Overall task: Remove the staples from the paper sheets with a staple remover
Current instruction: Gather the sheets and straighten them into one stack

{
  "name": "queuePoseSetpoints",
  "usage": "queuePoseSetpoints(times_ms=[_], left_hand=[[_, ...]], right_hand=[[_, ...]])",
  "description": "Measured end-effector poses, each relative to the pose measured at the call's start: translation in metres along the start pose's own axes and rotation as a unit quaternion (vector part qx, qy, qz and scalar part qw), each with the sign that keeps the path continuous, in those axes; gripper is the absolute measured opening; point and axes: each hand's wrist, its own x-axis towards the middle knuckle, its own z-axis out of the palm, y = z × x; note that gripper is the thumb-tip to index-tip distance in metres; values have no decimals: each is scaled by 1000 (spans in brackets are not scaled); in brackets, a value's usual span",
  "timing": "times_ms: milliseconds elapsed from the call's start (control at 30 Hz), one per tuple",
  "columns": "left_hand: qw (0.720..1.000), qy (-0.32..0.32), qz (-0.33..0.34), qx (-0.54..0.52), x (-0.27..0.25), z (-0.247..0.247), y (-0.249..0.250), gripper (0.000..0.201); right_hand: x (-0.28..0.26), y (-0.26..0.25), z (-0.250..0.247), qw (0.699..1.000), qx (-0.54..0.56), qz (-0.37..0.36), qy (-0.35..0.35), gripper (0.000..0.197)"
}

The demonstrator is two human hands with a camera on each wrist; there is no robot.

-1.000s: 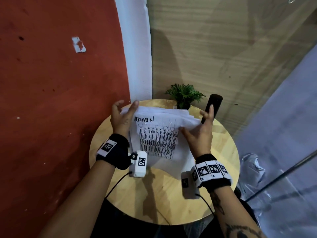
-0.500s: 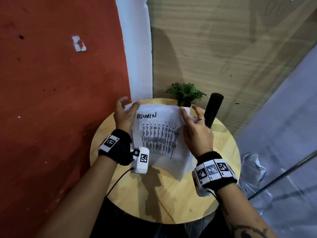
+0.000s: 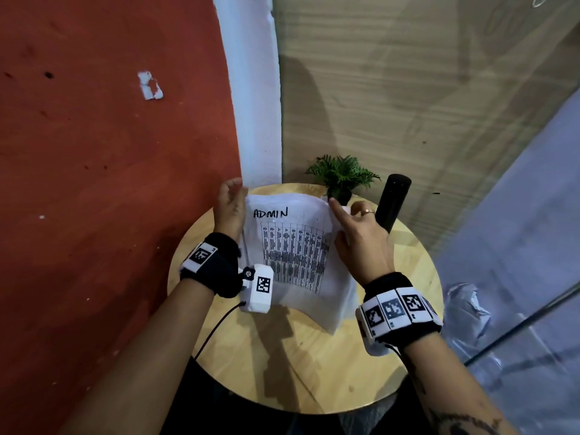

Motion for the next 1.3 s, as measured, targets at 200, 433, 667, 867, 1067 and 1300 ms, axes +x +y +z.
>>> queuePoseSetpoints(times_ms=[200, 433, 667, 867, 1067, 1300], left_hand=[[986, -120, -85, -81, -7, -26, -7, 78], [974, -201, -90, 47, -34, -47, -54, 45], [972, -173, -150, -45, -29, -39, -42, 23], [941, -146, -300, -58, -34, -27, -89, 36], [906, -108, -409, 19, -40, -18, -138, 53], [880, -85, -455, 104, -32, -20, -182, 49]], right_hand=[[-3, 21, 8, 966, 236, 82, 69, 61], [-31, 32, 54, 729, 563, 384, -66, 50], [-19, 52, 51, 758, 556, 339, -32, 26], [-30, 81, 90, 788, 486, 375, -44, 36], [-49, 106, 130, 867, 280, 401, -96, 21], [-66, 143, 158, 836, 230, 472, -159, 29]])
